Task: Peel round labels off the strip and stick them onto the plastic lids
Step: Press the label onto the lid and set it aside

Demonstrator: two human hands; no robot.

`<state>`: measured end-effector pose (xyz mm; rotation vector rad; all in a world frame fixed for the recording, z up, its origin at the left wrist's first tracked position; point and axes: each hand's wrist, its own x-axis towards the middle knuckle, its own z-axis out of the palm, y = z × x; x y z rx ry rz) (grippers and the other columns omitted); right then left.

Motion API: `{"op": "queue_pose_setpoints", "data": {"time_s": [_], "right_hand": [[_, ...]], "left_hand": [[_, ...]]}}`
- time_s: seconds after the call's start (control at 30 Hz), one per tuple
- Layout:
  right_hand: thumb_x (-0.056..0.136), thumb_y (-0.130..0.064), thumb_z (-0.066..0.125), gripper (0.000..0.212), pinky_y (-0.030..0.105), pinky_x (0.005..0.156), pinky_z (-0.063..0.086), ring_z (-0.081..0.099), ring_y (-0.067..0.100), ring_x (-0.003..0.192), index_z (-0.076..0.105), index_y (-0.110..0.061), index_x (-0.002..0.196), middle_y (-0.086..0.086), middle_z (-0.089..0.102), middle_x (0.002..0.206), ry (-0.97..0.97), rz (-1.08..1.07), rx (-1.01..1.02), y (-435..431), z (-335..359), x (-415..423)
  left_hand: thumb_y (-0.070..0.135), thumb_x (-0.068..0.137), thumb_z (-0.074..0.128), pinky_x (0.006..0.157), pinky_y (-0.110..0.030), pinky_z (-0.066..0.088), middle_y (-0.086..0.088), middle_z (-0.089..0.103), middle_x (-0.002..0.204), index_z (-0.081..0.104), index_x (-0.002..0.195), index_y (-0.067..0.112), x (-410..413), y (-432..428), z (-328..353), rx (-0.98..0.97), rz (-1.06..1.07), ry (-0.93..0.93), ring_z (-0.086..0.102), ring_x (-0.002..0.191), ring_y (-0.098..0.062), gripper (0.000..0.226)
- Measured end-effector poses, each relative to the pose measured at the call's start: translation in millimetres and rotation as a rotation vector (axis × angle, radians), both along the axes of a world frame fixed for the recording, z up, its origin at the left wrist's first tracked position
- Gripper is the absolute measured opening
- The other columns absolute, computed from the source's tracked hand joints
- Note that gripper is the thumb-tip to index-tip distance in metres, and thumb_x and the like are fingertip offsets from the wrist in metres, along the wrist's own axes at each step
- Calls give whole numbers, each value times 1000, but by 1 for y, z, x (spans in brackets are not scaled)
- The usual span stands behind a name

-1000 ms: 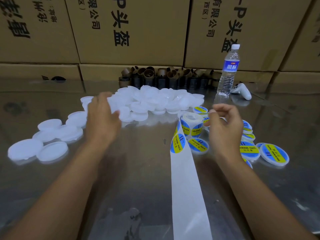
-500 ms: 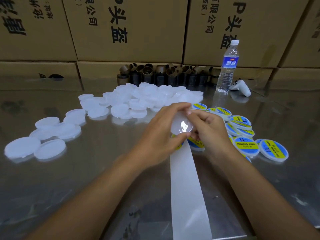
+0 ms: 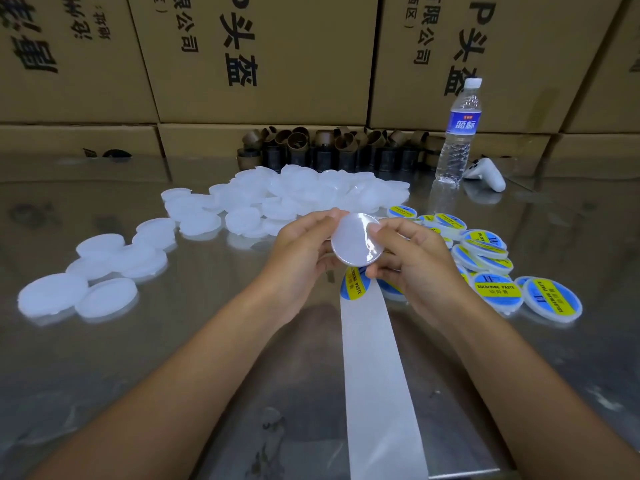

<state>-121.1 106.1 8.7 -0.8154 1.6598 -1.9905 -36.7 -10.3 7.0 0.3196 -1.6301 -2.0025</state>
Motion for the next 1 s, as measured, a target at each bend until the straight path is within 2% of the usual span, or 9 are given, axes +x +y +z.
{"op": "queue_pose_setpoints", "data": {"time_s": [0.27, 0.4, 0.47, 0.57, 0.67, 0.8, 0.87, 0.93, 1.0], "right_hand": [[89, -13, 61, 9, 17, 54, 50, 64, 10, 50, 54, -13, 84, 0, 69, 61, 50, 35, 5, 1, 1, 3], [89, -23, 61, 12, 23, 57, 41, 55, 10, 45, 59, -16, 79, -3, 63, 58, 60, -20, 24, 0, 1, 2], [91, -26, 57, 18, 28, 58, 35, 48, 11, 43, 63, -16, 77, -3, 58, 57, 32, -27, 14, -1, 1, 0], [91, -26, 57, 23, 23, 51, 32, 40, 11, 45, 66, -12, 76, -3, 49, 55, 39, -12, 17, -1, 1, -1], [89, -24, 60, 27, 16, 46, 31, 35, 10, 47, 70, -18, 65, -3, 48, 57, 94, -5, 54, 1, -1, -1], [89, -24, 61, 19, 21, 49, 28, 37, 10, 43, 70, -9, 81, -3, 54, 57, 119, -4, 89, 1, -2, 0], [89, -24, 61, 19, 24, 50, 27, 37, 10, 43, 69, -8, 83, -1, 55, 56, 124, -15, 87, 0, -2, 0], [90, -23, 60, 18, 21, 48, 30, 39, 9, 41, 68, -8, 85, -3, 59, 57, 127, -23, 76, 0, -2, 0], [90, -21, 60, 16, 17, 46, 33, 42, 8, 39, 67, -8, 85, -6, 62, 57, 127, -14, 67, 0, -2, 1]], "left_hand": [[13, 95, 54, 78, -28, 54, -9, 69, 100, 62, 115, 3, 2, 0, -4, -69, -37, 16, 65, 87, -18, 24], [17, 96, 51, 80, -26, 54, -7, 69, 106, 63, 116, 7, 2, -3, -3, -57, -74, 29, 65, 91, -16, 25], [20, 95, 51, 73, -22, 55, -6, 69, 103, 65, 113, 9, 2, -4, -3, -49, -127, 17, 65, 88, -14, 25], [27, 89, 54, 66, -20, 52, -7, 71, 97, 68, 109, 9, 3, -4, -3, -67, -187, -13, 66, 83, -13, 30], [26, 92, 53, 85, -31, 51, -12, 69, 103, 66, 114, 5, 3, -5, -3, -87, -177, -20, 65, 94, -19, 33], [32, 78, 60, 93, -39, 47, -11, 69, 94, 64, 112, 2, 2, -3, -4, 8, -145, 19, 65, 87, -21, 45], [31, 80, 60, 99, -42, 44, -11, 67, 99, 64, 112, 4, 1, -2, -5, 76, -132, 39, 63, 91, -23, 42], [26, 87, 56, 89, -34, 50, -8, 67, 100, 64, 111, 7, -1, -1, -6, 134, -132, 64, 64, 89, -21, 31], [22, 92, 53, 65, -21, 52, -2, 69, 90, 65, 106, 11, -2, 0, -7, 164, -147, 92, 66, 75, -14, 22]]}}
